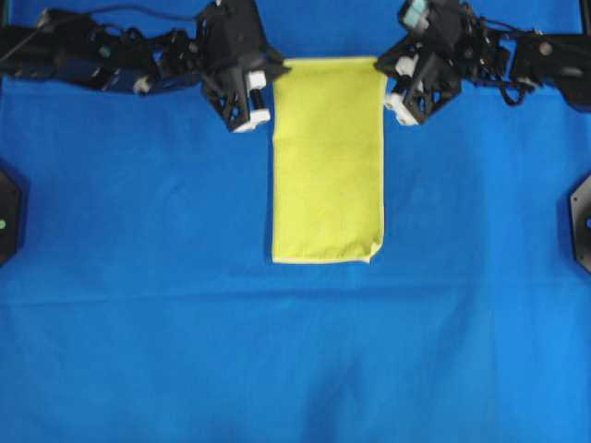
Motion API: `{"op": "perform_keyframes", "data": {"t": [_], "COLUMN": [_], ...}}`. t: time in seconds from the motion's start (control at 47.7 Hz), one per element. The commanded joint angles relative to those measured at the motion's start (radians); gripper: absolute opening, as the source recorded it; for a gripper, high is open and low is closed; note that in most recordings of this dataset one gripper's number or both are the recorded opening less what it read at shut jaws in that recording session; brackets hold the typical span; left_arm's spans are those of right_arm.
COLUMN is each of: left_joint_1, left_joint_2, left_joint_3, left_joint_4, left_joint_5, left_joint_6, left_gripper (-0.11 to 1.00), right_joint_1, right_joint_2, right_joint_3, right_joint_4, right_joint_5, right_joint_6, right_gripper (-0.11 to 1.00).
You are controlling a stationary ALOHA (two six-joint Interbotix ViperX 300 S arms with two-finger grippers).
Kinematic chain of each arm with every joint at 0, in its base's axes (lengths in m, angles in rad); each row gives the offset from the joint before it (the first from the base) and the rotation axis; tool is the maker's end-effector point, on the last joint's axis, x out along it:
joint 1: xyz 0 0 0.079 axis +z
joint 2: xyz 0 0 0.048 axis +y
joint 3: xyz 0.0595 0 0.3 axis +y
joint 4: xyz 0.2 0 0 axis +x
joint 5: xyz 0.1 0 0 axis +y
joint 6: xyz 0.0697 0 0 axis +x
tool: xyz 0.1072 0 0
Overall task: Fold the yellow towel.
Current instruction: 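Fold the top half down onto the bottom half with both grippers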
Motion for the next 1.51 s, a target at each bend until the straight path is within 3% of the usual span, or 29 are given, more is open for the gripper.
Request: {"op": "perform_keyframes", "data": {"t": [0.0, 0.356, 0.67, 1.048, 1.488], "left_joint_1": [-0.029, -0.247, -0.402, -0.439, -0.448], "left_joint_2": [-0.087, -0.166, -0.104, 0.034, 0.044], "left_joint_3": [0.015, 0.109, 0.117, 0.120, 0.112], "left_joint_4": [-0.002, -0.003, -0.002, -0.003, -0.003], "left_joint_5": [0.011, 0.063, 0.069, -0.031, -0.083], "left_joint_6": [0.000, -0.058, -0.078, -0.078, -0.080], "left_gripper": [0.06, 0.06, 0.06, 0.06, 0.07], "right_joint_1": [0.025, 0.242, 0.402, 0.457, 0.469], "right_joint_2": [-0.071, -0.161, -0.109, 0.000, 0.048], "right_joint_3": [0.000, 0.075, 0.109, 0.117, 0.103], "right_joint_4": [0.000, 0.011, 0.015, 0.017, 0.015], "right_joint_5": [0.031, 0.083, 0.086, 0.023, -0.029], "right_joint_6": [0.002, 0.014, 0.092, 0.140, 0.140], "right_gripper": [0.04, 0.04, 0.04, 0.04, 0.05]}}
